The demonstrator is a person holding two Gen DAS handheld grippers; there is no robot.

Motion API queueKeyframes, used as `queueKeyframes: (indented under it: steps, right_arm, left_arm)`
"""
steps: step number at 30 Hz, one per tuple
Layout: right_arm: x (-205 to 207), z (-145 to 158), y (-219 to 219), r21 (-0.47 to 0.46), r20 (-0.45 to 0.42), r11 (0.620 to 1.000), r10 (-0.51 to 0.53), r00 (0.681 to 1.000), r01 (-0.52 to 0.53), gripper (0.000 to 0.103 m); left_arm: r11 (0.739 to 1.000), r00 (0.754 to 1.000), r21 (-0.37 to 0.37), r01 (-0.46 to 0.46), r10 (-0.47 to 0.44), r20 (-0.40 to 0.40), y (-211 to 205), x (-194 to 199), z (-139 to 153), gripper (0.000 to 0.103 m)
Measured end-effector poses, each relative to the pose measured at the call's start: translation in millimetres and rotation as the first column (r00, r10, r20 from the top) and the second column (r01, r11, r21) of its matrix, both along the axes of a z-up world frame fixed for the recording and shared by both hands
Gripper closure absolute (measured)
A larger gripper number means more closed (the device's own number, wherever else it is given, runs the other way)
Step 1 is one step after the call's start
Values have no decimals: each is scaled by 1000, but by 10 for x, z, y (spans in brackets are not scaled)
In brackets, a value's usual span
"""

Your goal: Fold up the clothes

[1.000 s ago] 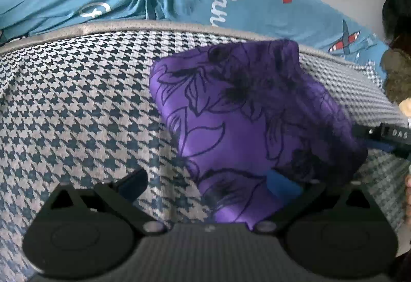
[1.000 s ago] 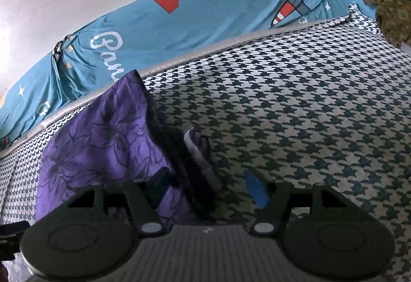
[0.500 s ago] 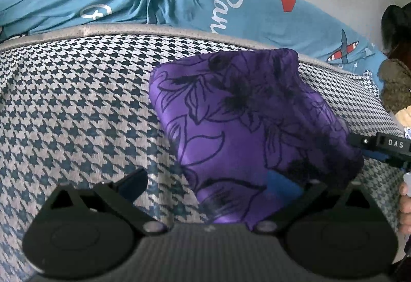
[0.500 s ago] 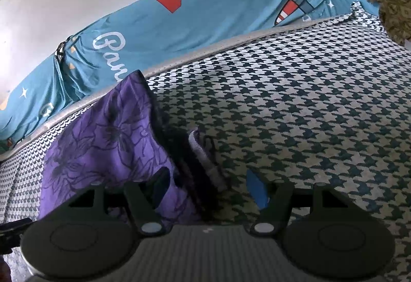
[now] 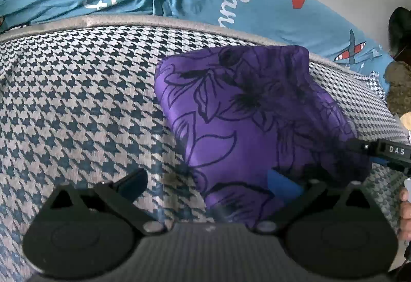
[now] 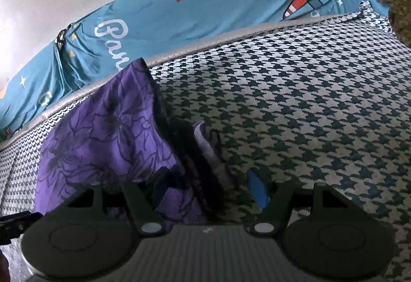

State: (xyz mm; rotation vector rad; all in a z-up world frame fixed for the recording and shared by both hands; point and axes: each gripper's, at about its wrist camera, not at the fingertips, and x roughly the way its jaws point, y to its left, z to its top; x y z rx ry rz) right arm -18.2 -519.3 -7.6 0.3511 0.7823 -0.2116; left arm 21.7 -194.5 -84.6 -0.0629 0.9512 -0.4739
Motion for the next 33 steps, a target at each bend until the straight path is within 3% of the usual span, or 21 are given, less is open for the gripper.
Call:
queueKeyframes:
  steps: [2, 16, 24, 33]
  right_arm:
    - [8, -21, 0, -7, -15, 1000, -3, 1000, 3, 30]
    - [68, -115, 42, -54, -46, 998, -30, 998, 27, 28]
    - [-62, -28, -183, 111, 12, 991, -82, 997, 80, 25]
    - [-119, -13, -199, 128, 15, 989, -76, 997, 73, 25]
  left_arm:
    - [1000, 1000, 1, 4, -4, -3, -4, 9, -13, 0]
    - [1000, 1000, 4, 27, -27, -7, -38, 20, -78, 0]
    - [998, 1000, -60, 25, -25, 3, 58, 85, 36, 0]
    - [994, 1000, -105, 25, -26, -11, 113, 181, 14, 0]
